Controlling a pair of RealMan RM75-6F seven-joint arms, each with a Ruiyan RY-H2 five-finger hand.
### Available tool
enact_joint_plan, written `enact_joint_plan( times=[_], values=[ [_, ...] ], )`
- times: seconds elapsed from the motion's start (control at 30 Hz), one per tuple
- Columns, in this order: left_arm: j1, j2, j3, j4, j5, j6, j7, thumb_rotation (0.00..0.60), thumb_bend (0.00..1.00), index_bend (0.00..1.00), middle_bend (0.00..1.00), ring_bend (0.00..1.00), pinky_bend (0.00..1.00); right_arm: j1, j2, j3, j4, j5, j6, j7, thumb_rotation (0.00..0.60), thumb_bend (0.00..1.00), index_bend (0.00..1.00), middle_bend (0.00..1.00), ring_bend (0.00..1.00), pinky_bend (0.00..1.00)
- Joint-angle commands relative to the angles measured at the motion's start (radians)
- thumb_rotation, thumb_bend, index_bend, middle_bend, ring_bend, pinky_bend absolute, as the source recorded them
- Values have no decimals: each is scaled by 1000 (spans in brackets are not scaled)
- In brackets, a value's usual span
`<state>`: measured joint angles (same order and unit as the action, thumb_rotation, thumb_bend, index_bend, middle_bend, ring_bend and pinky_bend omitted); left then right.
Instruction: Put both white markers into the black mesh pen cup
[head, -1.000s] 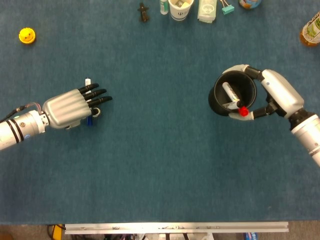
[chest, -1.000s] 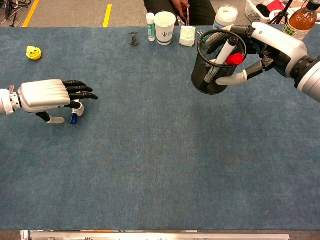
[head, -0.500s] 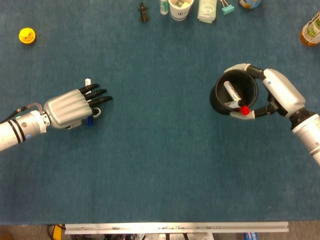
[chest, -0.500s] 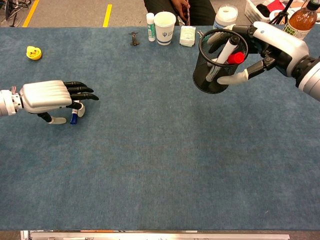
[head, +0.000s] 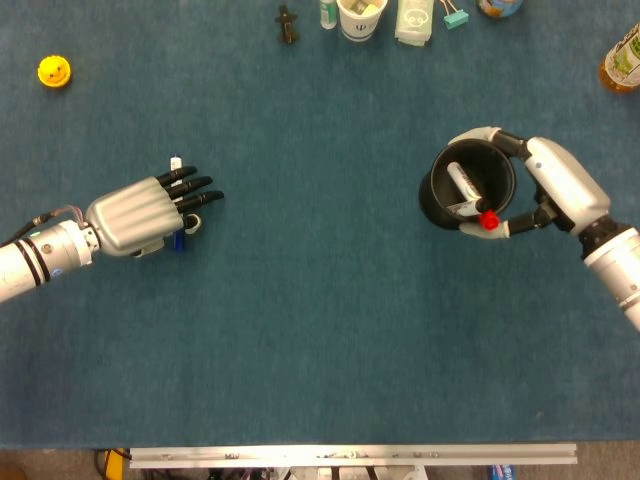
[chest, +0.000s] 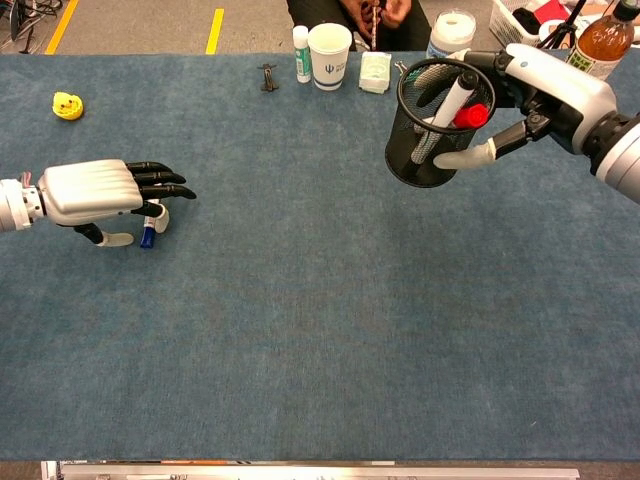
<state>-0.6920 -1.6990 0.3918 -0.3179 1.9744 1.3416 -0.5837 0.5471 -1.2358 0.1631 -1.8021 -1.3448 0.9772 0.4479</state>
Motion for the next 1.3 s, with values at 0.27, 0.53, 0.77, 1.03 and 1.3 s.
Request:
enact_joint_plan(
  times=[0.27,0.53,0.77,1.03,1.3],
  values=[
    [4,3,2,-4,-5,0,-3,600,328,443,86,0,86,1,-4,0,1,1,-2,-3,600,408,412,364,330,366],
    [5,-2,4,-9,-7,-5,-9,600,327,465,86,0,86,-1,-3,0,-1,0,2,-3,600,408,412,364,329,366],
    [5,-5,4,-13,-11,-4,-16,600,326,487,93,8,86,-3,2,1,-5,-1,4,-2,600,409,414,365,329,366],
    [4,-7,-1,-22,-18,-6,-25,600,326,525,114,16,86,-6,6,2,-8,-1,7,-3,600,409,417,364,329,366],
    [3,-2,-13,-42,-31,2,-40,600,326,558,136,26,86,-7,8,1,-9,-3,8,-1,600,408,422,364,329,366]
  ],
)
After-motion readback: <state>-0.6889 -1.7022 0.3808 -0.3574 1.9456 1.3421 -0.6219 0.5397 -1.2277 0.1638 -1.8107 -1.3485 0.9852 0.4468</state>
